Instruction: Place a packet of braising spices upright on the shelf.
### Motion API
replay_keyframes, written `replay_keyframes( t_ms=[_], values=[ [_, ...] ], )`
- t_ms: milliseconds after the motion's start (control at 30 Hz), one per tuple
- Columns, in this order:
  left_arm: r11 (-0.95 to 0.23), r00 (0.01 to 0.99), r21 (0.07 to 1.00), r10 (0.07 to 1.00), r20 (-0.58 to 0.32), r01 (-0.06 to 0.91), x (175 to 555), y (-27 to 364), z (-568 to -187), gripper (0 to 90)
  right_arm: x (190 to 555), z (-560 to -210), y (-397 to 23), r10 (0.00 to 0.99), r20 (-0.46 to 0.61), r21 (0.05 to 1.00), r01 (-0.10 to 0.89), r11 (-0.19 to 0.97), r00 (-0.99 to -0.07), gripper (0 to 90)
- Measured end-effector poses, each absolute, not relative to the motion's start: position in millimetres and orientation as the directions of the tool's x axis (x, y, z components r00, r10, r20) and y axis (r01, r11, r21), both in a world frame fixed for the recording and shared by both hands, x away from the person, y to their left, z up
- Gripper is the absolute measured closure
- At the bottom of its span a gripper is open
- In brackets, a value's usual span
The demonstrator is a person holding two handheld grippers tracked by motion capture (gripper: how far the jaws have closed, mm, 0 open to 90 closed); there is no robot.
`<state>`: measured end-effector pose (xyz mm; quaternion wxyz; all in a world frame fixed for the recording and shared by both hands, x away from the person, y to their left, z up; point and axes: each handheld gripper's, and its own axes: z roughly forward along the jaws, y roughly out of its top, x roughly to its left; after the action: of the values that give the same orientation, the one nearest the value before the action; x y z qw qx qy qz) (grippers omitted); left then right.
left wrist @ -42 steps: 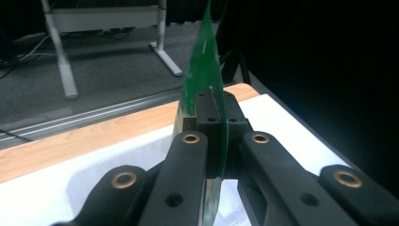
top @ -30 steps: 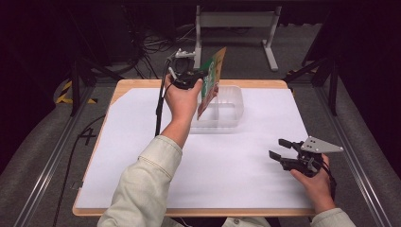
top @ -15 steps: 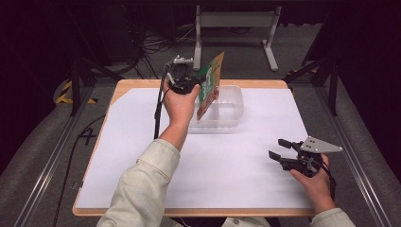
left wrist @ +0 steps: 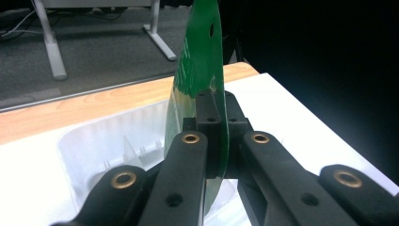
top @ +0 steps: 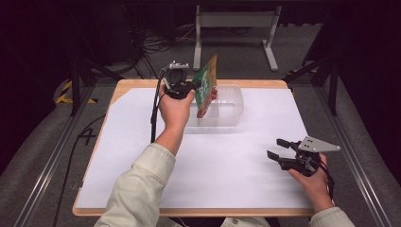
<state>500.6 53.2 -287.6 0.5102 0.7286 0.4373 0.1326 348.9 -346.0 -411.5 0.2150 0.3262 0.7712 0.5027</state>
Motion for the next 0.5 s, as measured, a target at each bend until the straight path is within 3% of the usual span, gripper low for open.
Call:
replay_keyframes(
  t_ms=[433,500],
  values=[
    [-0.128,0.599,0.864,0.768,-0.224,0.487,493.5,59.3,-293.6,89.0,353.5,-412.3,-338.9,0.708,-0.004,0.913,0.287,0.290,-0.706,35.0],
    [-0.104,0.593,0.869,0.768,-0.239,0.485,494.5,60.6,-294.1,77.9,354.4,-412.0,-337.9,0.705,-0.003,0.913,0.285,0.291,-0.709,35.0]
  ],
)
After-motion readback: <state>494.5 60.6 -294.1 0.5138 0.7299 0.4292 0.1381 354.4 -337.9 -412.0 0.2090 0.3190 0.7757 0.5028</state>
